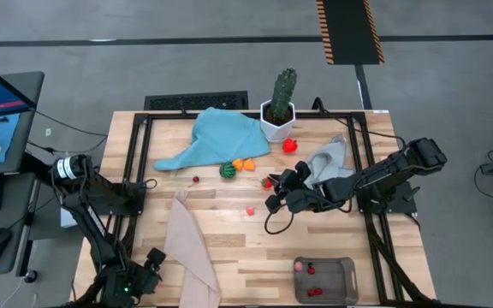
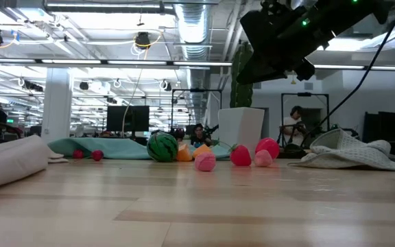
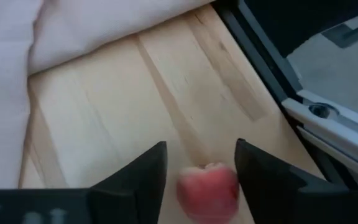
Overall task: Pick and placing Produce into tupperware
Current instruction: Put the peach into the black bin
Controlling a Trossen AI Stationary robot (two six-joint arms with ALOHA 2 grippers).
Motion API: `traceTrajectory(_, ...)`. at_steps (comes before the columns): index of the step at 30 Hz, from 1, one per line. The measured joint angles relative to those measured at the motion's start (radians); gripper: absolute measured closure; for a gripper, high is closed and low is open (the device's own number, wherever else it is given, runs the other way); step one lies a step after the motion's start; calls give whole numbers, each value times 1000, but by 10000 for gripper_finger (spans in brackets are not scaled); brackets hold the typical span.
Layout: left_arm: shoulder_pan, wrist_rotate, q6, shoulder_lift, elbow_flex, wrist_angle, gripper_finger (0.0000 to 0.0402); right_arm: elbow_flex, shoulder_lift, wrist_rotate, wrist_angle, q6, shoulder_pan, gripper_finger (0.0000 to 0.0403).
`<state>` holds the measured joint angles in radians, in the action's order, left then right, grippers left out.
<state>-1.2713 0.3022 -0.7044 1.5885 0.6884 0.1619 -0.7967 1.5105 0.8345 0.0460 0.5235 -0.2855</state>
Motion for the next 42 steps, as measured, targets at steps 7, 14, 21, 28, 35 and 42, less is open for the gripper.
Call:
traceTrajectory(7, 0, -9, 0, 0, 0, -5, 273, 0, 0, 0, 0, 0, 0, 335)
traceTrajectory(14, 0, -6, -27, 0, 0, 2, 284, 0, 0, 0, 0, 0, 0, 335)
traceTrajectory(21, 0, -15, -26, 0, 0, -1, 279, 0, 0, 0, 0, 0, 0, 335)
traceTrajectory(28, 4, 81, -83, 0, -2, -1, 279, 0, 0, 0, 0, 0, 0, 335)
traceTrajectory(35, 8, 321, -116, 0, -2, -23, 279, 0, 0, 0, 0, 0, 0, 335)
traceTrajectory(42, 73, 543, -138, 0, -2, -60, 278, 0, 0, 0, 0, 0, 0, 335)
